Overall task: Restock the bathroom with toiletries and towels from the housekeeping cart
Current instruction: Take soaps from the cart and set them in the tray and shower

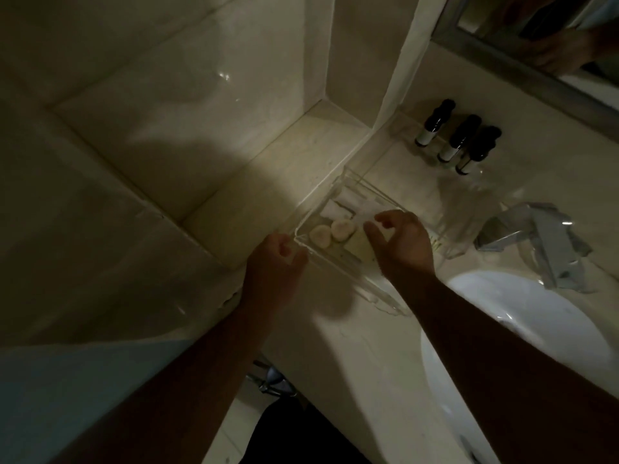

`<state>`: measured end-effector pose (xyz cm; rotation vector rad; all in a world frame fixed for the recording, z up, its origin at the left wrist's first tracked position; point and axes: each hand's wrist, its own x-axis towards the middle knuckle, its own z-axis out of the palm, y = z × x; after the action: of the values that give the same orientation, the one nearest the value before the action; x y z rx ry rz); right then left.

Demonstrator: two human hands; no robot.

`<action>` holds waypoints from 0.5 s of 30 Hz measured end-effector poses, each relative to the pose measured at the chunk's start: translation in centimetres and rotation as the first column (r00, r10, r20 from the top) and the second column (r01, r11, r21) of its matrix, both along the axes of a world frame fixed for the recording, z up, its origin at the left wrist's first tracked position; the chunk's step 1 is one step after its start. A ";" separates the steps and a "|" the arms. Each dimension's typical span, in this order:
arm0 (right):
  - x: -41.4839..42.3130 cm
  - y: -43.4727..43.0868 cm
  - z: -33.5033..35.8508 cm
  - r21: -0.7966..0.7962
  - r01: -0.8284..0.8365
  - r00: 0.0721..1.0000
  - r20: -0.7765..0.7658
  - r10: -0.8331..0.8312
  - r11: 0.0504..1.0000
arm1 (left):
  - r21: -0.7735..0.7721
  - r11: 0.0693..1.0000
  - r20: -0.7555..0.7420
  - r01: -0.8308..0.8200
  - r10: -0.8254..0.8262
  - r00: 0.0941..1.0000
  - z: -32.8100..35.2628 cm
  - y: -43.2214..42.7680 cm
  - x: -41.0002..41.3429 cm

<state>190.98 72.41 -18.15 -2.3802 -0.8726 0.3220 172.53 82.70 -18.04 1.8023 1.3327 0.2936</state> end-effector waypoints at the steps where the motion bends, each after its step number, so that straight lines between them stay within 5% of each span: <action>1: -0.2 -0.8 0.4 0.035 0.048 0.999 -0.020 -0.048 0.998 | -0.039 0.999 -0.016 0.003 -0.003 1.000 -0.3 -0.1 0.3; 6: -0.6 -5.4 1.5 0.076 0.272 0.958 -0.116 -0.262 0.959 | -0.222 0.975 -0.044 0.014 -0.025 0.999 -1.8 -0.5 1.9; 8: -0.8 -7.1 1.9 0.026 0.353 0.926 -0.150 -0.346 0.935 | -0.323 0.946 -0.039 -0.003 -0.010 0.999 -2.4 -0.5 2.4; 12: -1.2 -9.4 1.7 -0.083 0.514 0.819 -0.249 -0.518 0.854 | -0.260 0.965 -0.014 -0.039 0.037 0.999 -3.6 -0.7 3.5; 15: -1.3 -10.5 0.3 -0.227 0.551 0.727 -0.341 -0.596 0.803 | -0.460 0.880 -0.017 -0.116 0.121 0.992 -4.5 -0.7 4.2</action>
<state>189.65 61.89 -17.83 -2.4148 0.0984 0.5800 176.77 82.03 -22.52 1.3204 1.3706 0.0423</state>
